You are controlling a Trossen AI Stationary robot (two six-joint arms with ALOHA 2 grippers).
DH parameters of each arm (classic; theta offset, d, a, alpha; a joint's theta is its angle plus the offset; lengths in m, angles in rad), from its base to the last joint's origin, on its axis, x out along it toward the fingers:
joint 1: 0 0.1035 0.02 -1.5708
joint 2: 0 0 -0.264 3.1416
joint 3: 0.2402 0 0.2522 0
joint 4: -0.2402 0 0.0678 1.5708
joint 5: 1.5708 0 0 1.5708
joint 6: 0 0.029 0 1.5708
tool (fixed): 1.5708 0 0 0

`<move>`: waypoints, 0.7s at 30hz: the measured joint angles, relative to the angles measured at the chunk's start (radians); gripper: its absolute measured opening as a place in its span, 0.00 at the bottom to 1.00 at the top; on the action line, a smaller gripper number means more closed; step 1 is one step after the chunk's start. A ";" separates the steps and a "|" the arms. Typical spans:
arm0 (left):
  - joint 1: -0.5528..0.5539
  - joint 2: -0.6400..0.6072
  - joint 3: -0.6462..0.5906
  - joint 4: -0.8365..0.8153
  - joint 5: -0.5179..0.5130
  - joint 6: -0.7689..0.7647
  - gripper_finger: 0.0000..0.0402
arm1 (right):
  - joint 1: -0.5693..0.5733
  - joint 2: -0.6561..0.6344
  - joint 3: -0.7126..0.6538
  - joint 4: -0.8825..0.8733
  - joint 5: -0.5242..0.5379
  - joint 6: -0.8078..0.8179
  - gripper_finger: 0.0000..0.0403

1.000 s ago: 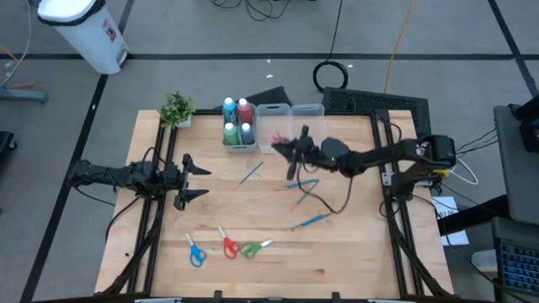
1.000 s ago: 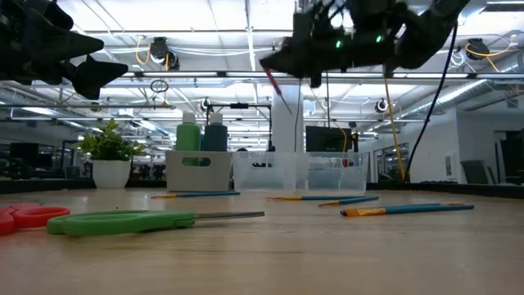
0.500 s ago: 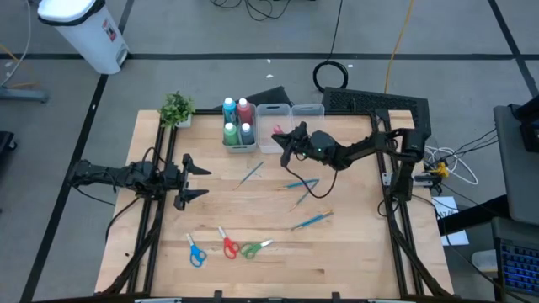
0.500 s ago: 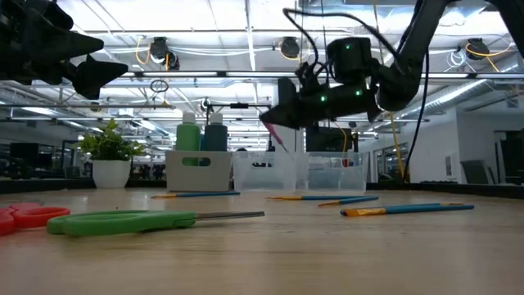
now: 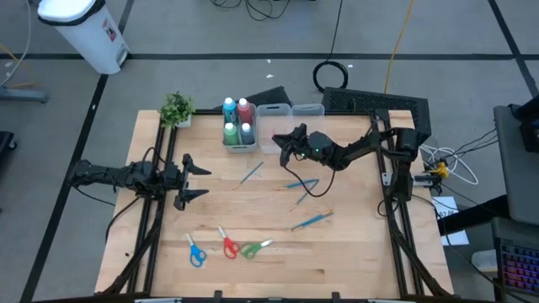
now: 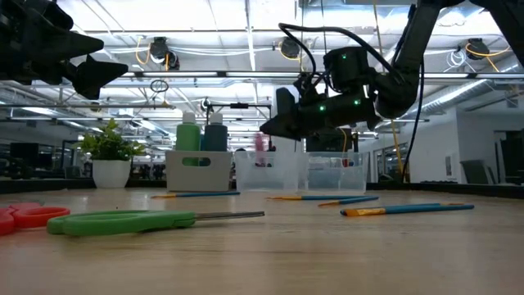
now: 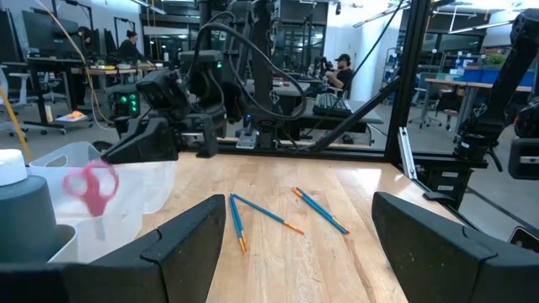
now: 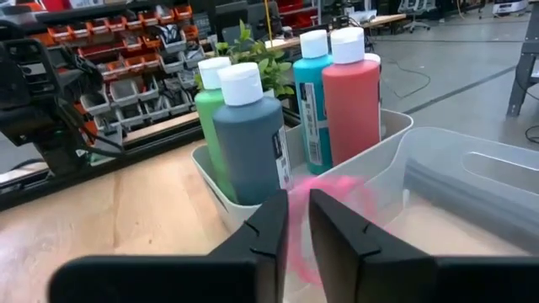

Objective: Pick & Place Paint Supplies
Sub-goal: Put the pink scissors into the left transparent bin, then put the green scissors into the left transparent bin

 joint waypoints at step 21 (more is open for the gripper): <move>0.000 0.000 0.000 0.000 0.000 0.000 0.77 | 0.128 -0.010 0.000 0.157 -0.085 0.000 0.41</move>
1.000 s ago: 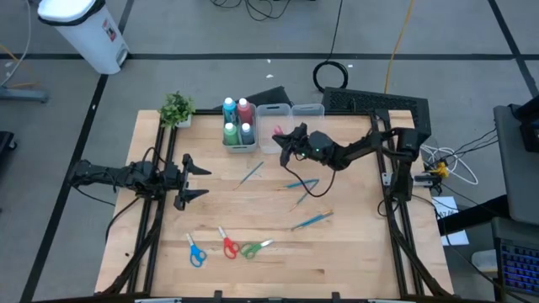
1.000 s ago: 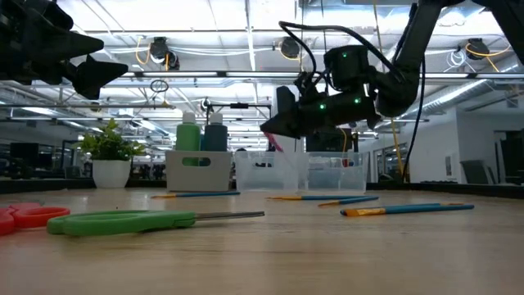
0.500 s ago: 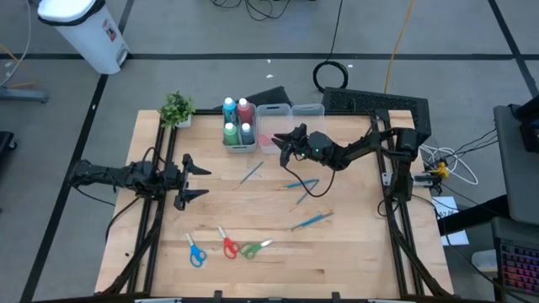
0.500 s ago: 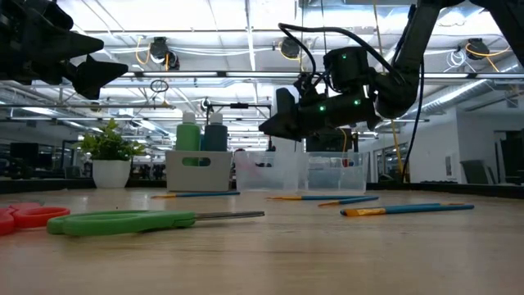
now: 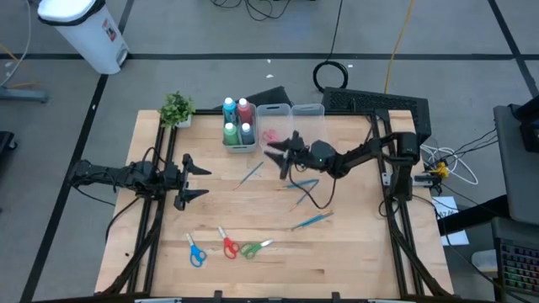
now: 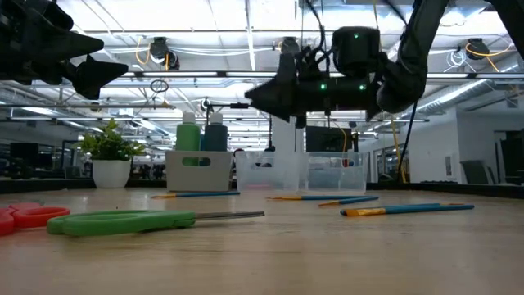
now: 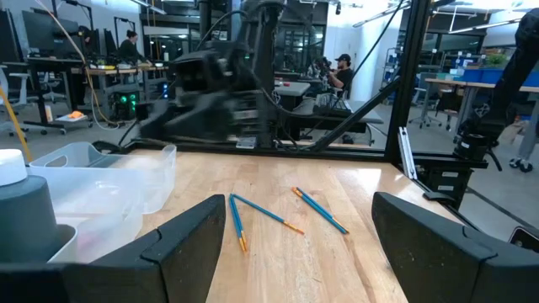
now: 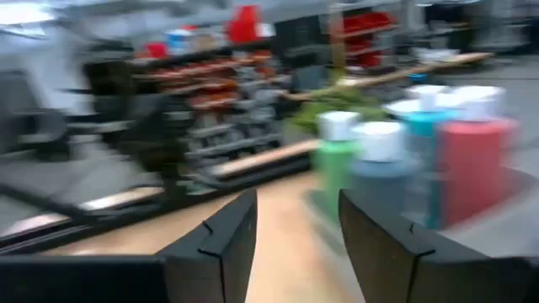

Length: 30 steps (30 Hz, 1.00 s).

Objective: Pick & Place Paint Supplies
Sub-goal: Put the green scissors into the left transparent bin

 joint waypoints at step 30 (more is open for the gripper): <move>0.000 0.000 0.000 -0.002 0.000 0.000 0.77 | 0.486 0.159 0.452 -1.122 -0.181 -0.177 0.52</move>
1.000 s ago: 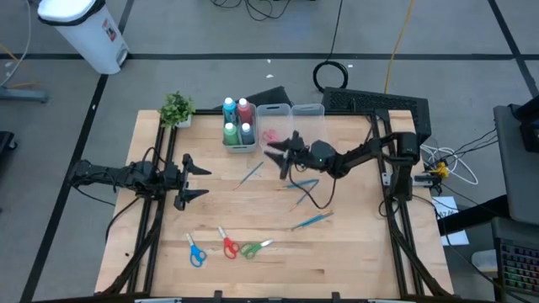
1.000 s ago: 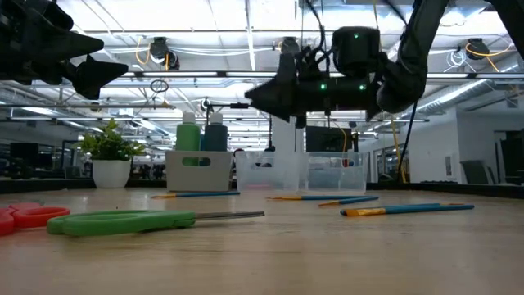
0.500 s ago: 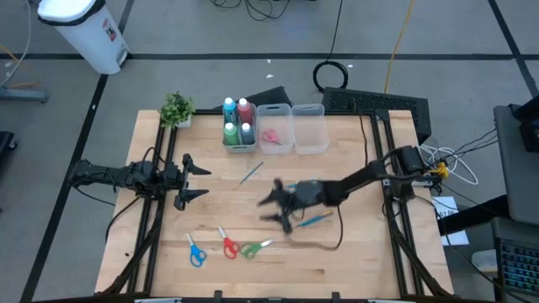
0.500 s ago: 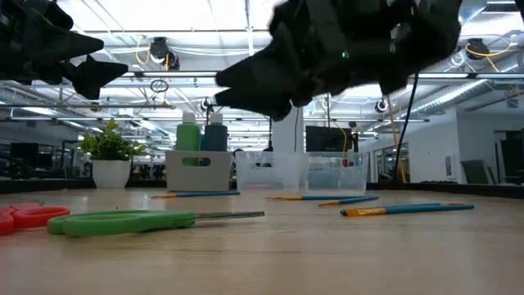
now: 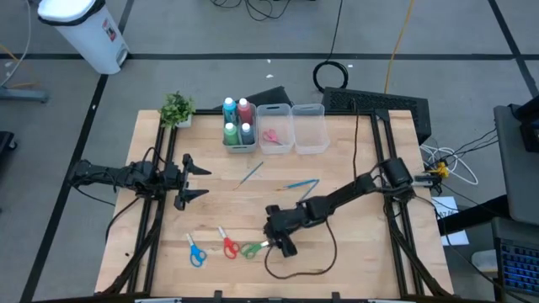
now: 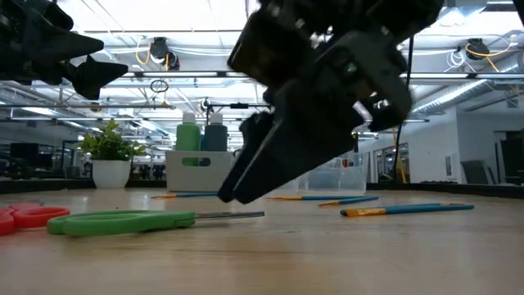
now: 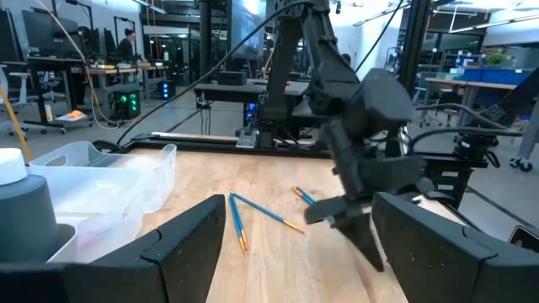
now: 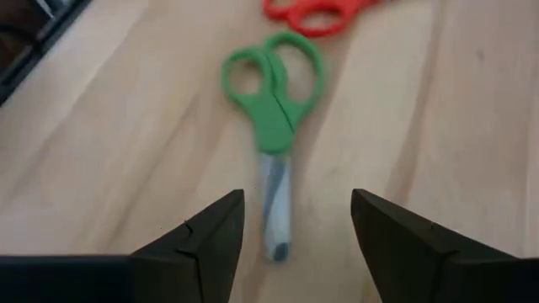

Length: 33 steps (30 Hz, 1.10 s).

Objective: Pick & Place Paint Supplies
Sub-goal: Put the green scissors into the left transparent bin

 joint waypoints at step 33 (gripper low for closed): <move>0.000 0.000 0.000 0.002 0.000 0.000 0.77 | 0.029 0.017 -0.001 0.038 0.432 0.034 0.43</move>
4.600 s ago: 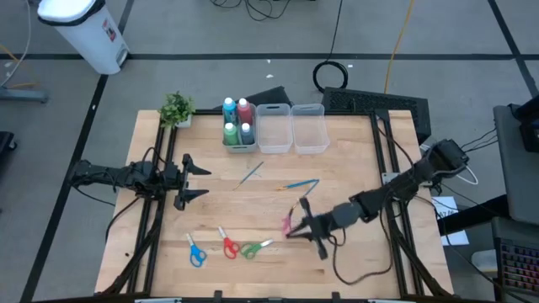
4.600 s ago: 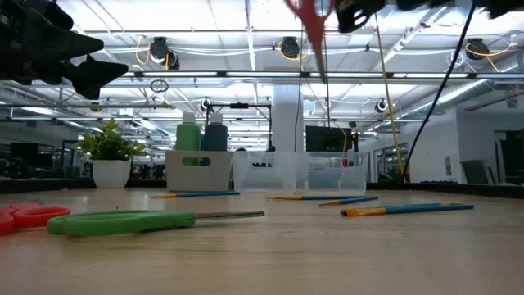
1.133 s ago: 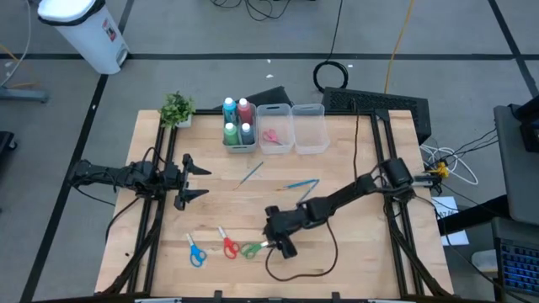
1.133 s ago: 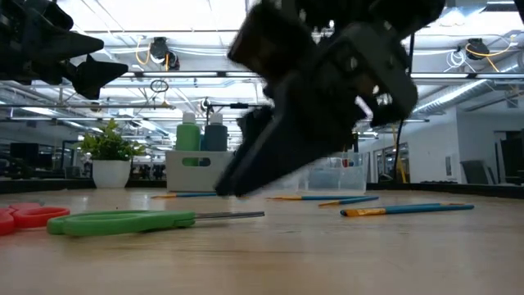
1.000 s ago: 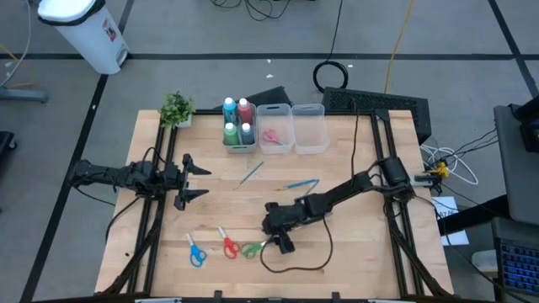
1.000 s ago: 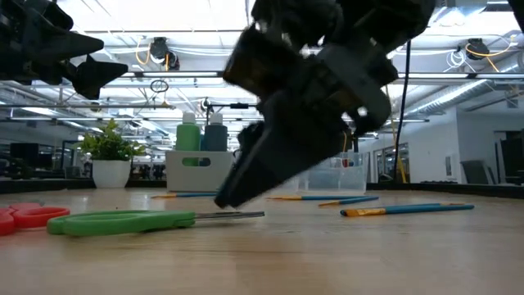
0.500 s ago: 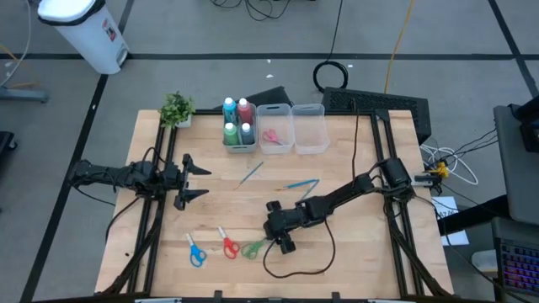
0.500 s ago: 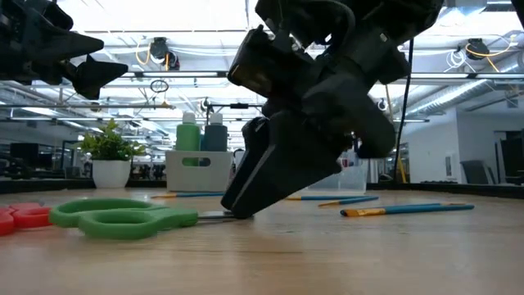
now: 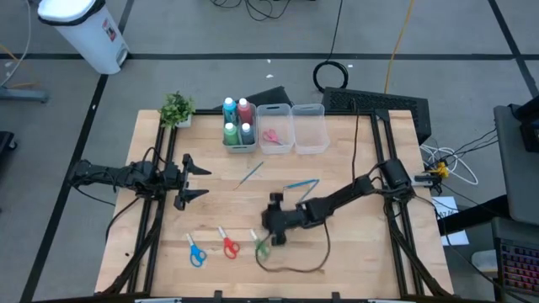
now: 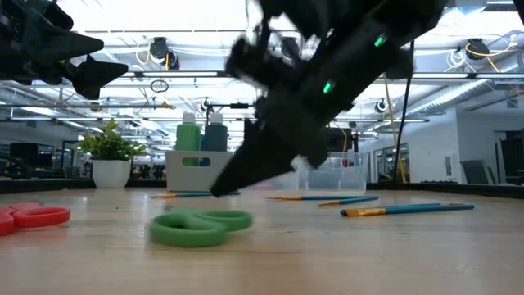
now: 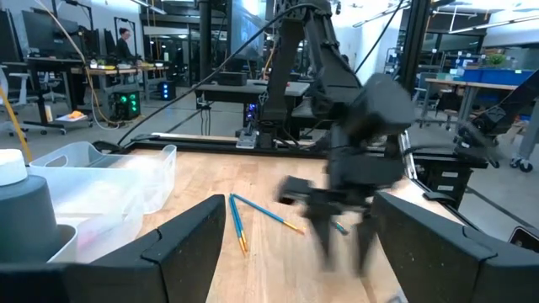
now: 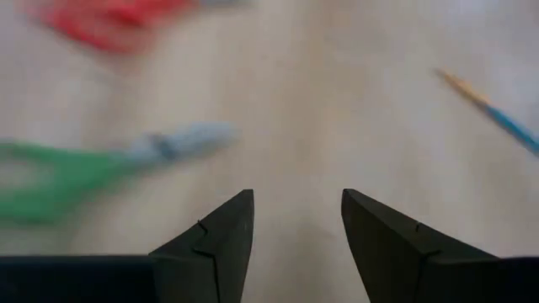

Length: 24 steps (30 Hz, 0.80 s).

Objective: Pick & Place Paint Supplies
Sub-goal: Put the green scissors into the left transparent bin

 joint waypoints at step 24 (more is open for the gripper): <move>0.000 0.000 0.000 0.000 0.000 0.000 0.77 | 0.133 0.000 0.000 -0.046 -0.054 0.006 0.41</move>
